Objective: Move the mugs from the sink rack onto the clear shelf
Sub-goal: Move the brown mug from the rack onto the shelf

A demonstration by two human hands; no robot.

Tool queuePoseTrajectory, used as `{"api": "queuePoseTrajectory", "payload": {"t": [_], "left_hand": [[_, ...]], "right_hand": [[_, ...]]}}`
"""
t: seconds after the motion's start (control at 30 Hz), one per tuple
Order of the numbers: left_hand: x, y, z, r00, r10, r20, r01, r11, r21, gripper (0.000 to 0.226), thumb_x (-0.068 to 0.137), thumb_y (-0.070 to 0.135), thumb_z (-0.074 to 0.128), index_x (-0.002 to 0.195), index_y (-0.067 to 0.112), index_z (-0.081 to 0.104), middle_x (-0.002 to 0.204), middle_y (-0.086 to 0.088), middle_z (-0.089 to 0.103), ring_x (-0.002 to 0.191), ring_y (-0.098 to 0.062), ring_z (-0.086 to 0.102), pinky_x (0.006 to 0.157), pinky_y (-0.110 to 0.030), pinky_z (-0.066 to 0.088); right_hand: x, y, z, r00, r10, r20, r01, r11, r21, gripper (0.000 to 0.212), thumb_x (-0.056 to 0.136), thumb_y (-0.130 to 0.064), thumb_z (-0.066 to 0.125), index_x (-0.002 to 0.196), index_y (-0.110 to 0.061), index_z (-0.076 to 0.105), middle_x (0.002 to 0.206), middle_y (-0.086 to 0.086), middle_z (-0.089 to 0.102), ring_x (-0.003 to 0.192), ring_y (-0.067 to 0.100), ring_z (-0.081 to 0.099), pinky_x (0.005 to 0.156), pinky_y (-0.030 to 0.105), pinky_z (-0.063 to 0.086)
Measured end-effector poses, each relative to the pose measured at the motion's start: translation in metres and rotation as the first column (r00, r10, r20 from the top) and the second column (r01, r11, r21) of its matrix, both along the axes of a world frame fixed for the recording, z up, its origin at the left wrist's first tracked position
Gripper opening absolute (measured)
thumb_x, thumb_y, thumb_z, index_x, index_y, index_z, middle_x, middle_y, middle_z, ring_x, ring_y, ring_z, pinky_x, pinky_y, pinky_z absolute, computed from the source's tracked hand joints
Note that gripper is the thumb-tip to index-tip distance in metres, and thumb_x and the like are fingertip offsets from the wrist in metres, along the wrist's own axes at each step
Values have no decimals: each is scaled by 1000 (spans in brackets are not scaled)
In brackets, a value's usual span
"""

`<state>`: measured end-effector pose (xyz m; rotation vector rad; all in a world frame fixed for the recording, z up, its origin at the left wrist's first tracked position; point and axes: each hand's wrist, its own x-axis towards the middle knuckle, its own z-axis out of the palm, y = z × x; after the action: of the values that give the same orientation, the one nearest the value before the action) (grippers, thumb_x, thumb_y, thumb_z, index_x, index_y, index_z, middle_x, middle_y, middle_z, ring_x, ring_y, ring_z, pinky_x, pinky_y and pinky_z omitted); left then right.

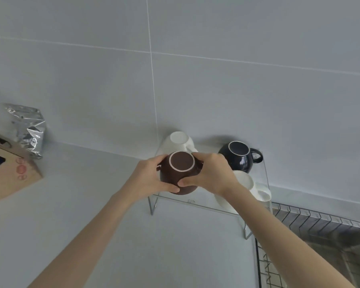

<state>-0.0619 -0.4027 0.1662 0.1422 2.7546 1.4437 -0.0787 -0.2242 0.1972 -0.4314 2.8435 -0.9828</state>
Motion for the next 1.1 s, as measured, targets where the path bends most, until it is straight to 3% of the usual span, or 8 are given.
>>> {"api": "queuePoseTrajectory", "payload": {"t": [0.13, 0.3, 0.67, 0.97, 1.03, 1.1], "left_hand": [[-4, -14, -6, 1000, -6, -4, 6, 999, -36, 86, 37, 23, 89, 117, 23, 57, 112, -1, 63, 105, -13, 59, 97, -26, 45], [-6, -28, -12, 1000, 3, -4, -3, 997, -80, 86, 41, 16, 90, 119, 16, 55, 113, -3, 54, 105, -16, 56, 94, -23, 43], [-10, -33, -21, 1000, -29, -1, 29, 991, -133, 90, 42, 19, 90, 123, 12, 52, 116, -3, 51, 106, -17, 53, 95, -21, 41], [-8, -33, -24, 999, -38, 19, 41, 991, -130, 96, 44, 20, 89, 129, 10, 45, 126, -7, 48, 113, -17, 51, 102, -27, 40], [-9, -32, -19, 997, -54, 57, 61, 990, -124, 100, 45, 22, 89, 132, 11, 40, 130, -5, 45, 117, -16, 48, 102, -27, 40], [-13, -31, -8, 995, -35, 97, 36, 999, -2, 96, 47, 28, 88, 130, 22, 40, 127, 6, 48, 117, -10, 47, 100, -24, 38]], "right_hand": [[-3, -16, -9, 1000, 3, 18, -3, 1000, 14, 52, 51, -44, 80, 96, -23, 66, 78, -3, 68, 78, 19, 59, 71, 36, 52], [-5, -30, -21, 1000, -10, 26, 9, 1000, 7, 47, 51, -45, 80, 90, -24, 66, 70, -7, 59, 72, 16, 53, 62, 26, 39], [-6, -36, -26, 1000, -12, 27, 10, 999, 44, 51, 52, -47, 80, 96, -26, 66, 82, -3, 69, 79, 17, 58, 69, 30, 48], [-3, -38, -30, 999, -1, 33, 0, 999, 36, 49, 56, -44, 79, 93, -18, 60, 77, -5, 59, 76, 19, 54, 66, 31, 44], [-2, -36, -27, 995, 69, 77, -69, 998, 2, 50, 65, -41, 76, 103, -14, 55, 85, -4, 56, 80, 18, 51, 67, 27, 38], [-5, -26, -16, 980, 100, 173, -90, 994, -61, 54, 81, -37, 63, 125, -13, 44, 104, 3, 57, 97, 21, 52, 76, 26, 36]]}}
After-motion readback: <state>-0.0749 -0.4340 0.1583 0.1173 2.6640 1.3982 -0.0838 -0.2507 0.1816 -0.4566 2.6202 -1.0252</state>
